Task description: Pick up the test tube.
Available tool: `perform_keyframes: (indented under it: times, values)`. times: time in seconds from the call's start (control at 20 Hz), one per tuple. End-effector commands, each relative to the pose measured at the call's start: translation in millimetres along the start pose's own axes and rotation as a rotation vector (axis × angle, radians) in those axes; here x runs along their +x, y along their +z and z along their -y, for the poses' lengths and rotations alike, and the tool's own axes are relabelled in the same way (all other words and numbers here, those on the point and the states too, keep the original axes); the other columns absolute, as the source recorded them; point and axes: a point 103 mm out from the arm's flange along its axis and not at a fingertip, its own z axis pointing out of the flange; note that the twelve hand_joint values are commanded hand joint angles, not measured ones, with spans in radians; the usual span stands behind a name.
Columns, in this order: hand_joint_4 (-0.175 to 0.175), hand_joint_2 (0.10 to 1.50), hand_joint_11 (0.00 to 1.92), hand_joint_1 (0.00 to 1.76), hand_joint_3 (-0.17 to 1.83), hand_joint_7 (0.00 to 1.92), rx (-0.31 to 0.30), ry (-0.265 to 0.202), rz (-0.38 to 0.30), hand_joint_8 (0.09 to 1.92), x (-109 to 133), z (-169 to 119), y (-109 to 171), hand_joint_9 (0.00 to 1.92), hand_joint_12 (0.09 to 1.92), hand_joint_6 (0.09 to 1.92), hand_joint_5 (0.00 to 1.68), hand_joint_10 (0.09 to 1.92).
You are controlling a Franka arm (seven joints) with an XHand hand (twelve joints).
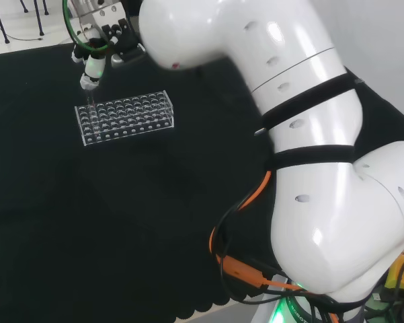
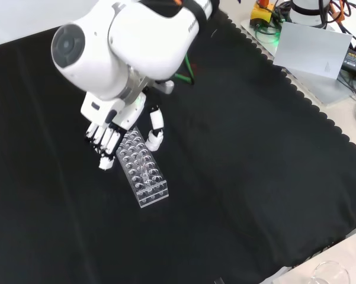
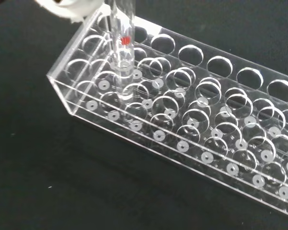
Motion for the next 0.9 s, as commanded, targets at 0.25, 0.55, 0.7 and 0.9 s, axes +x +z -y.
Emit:
perform_keyframes:
  times: [0.25,0.55,0.7,0.9]
  values:
    - [-0.139,0.68,0.02,0.85,0.59,0.6,0.068,0.005,0.018,0.81,8,-11,26,0.38,1.59,0.17,0.47,0.93]
    - [-0.174,0.66,0.11,0.92,0.62,0.86,0.039,0.015,-0.104,0.78,3,0,32,0.57,1.57,0.77,0.49,0.87]
    - [-0.175,0.65,0.14,0.96,0.64,0.92,0.048,0.013,-0.124,0.78,4,5,39,0.62,1.57,0.87,0.53,0.86]
    - [-0.175,0.63,0.15,0.98,0.67,0.94,0.054,0.006,-0.152,0.78,8,10,47,0.64,1.57,0.9,0.54,0.85]
